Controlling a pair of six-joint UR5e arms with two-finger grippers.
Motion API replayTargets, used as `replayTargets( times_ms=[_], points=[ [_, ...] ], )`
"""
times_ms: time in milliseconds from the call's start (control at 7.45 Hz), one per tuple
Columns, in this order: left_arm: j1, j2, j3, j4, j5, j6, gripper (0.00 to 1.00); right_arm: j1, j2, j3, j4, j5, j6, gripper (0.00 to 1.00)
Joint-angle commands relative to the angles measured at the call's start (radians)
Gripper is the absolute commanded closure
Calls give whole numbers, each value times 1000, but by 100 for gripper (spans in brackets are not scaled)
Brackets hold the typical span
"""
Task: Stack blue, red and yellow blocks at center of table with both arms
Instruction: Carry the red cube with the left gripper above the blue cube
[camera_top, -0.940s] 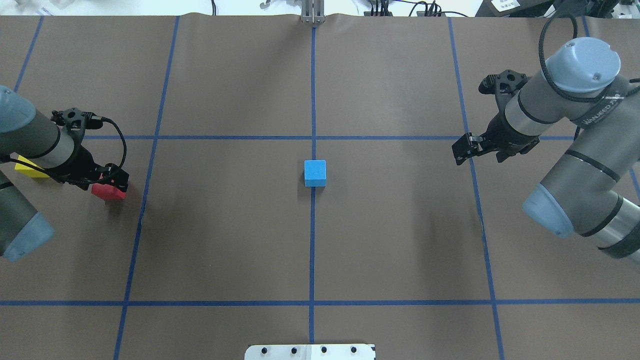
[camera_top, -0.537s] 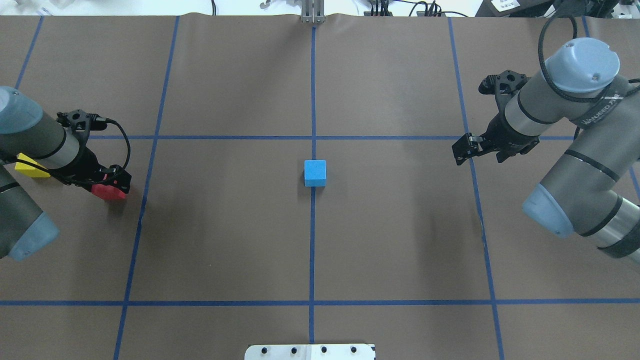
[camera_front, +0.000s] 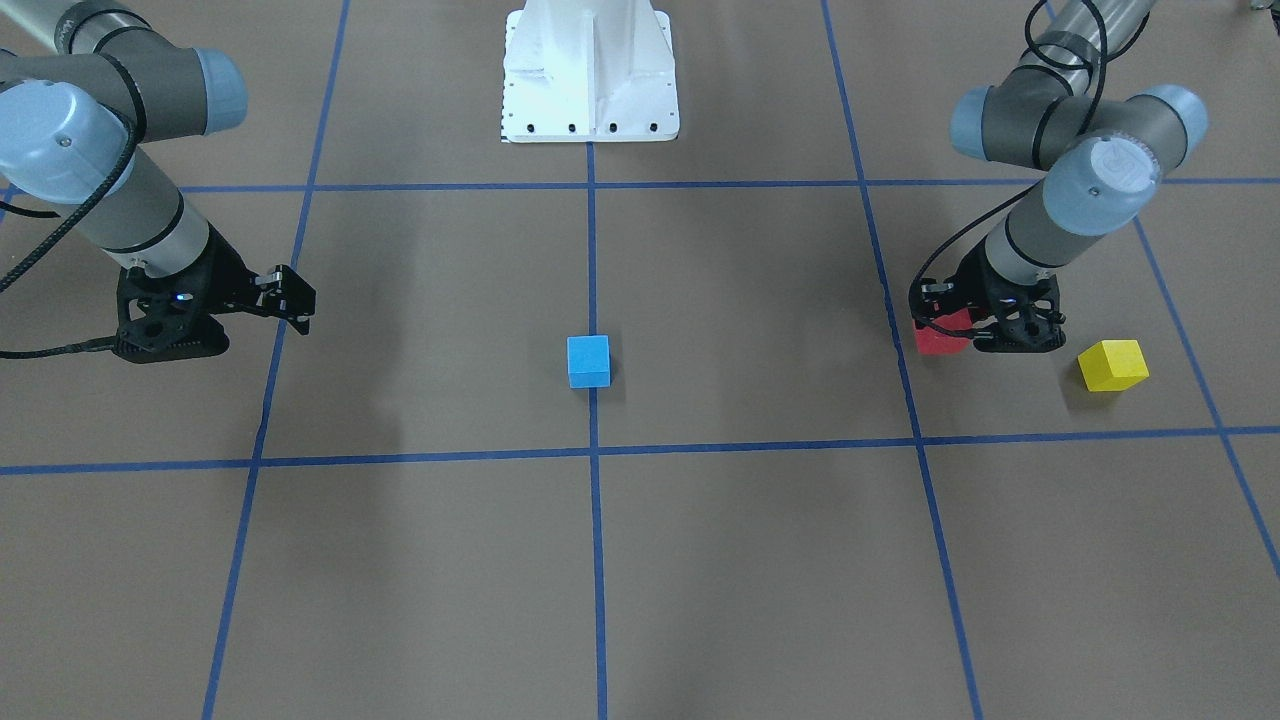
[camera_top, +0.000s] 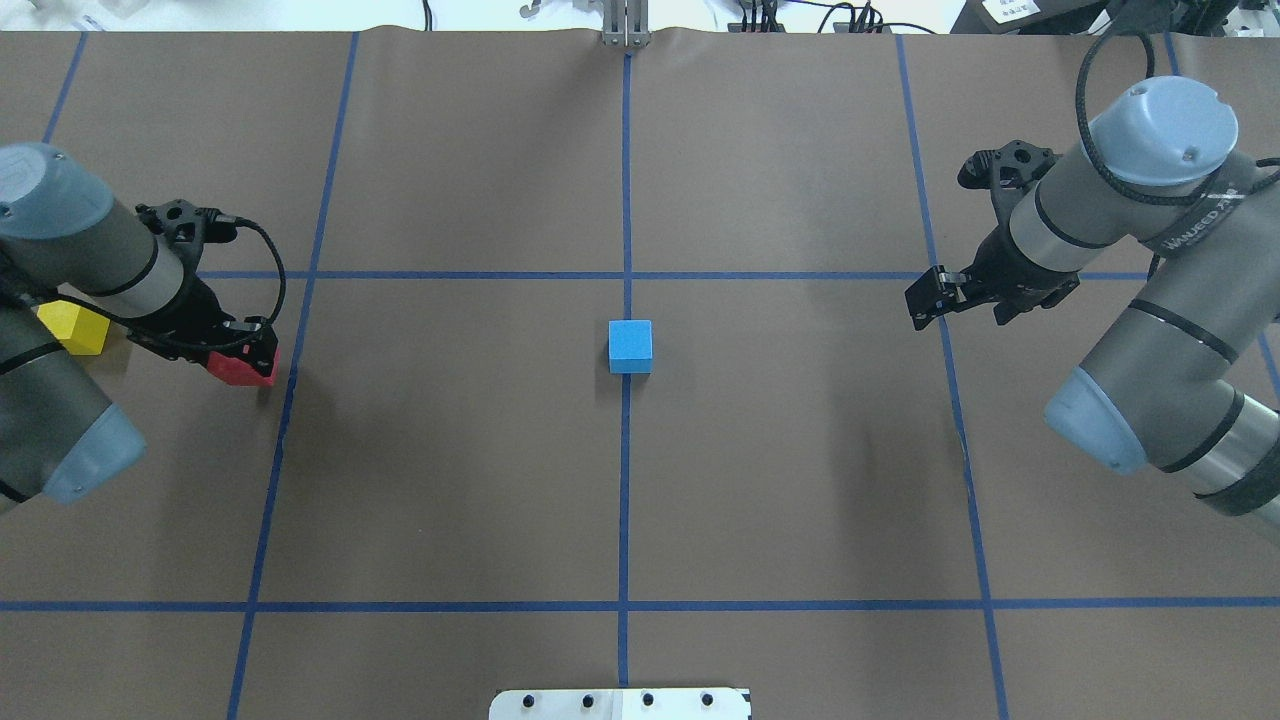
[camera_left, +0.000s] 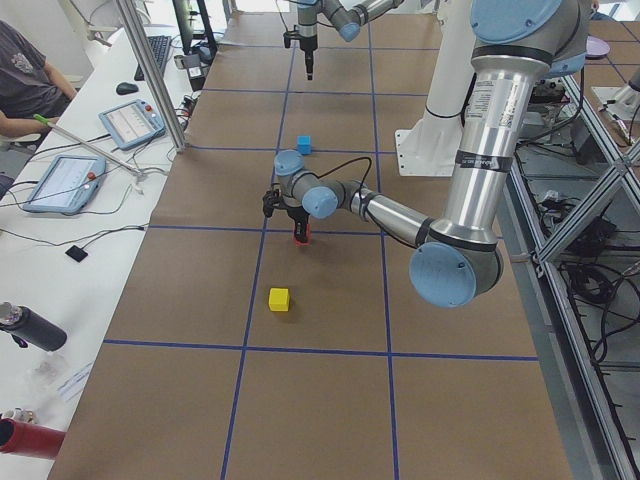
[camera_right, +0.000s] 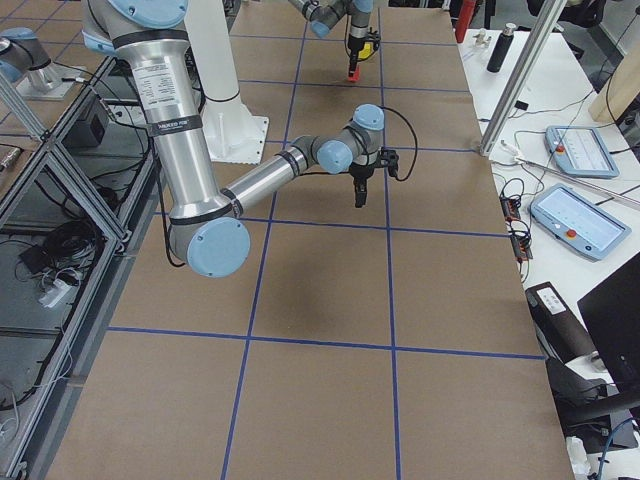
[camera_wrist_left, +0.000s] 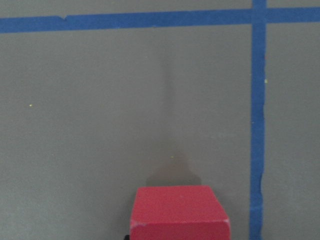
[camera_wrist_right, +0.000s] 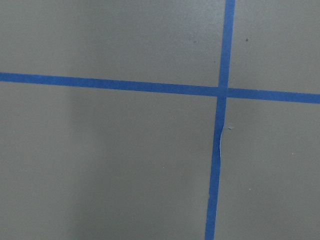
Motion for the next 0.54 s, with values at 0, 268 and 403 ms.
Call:
replayTargets(
  times_ms=[0, 268, 403],
  points=[
    [8, -209, -25, 170, 5, 0, 100, 17, -14, 2, 0, 3, -36, 0],
    [71, -373, 15, 248, 9, -53, 100, 73, -79, 0, 2, 9, -134, 0],
    [104, -454, 53, 253, 60, -128, 100, 95, -100, 0, 3, 9, -142, 0]
  ],
)
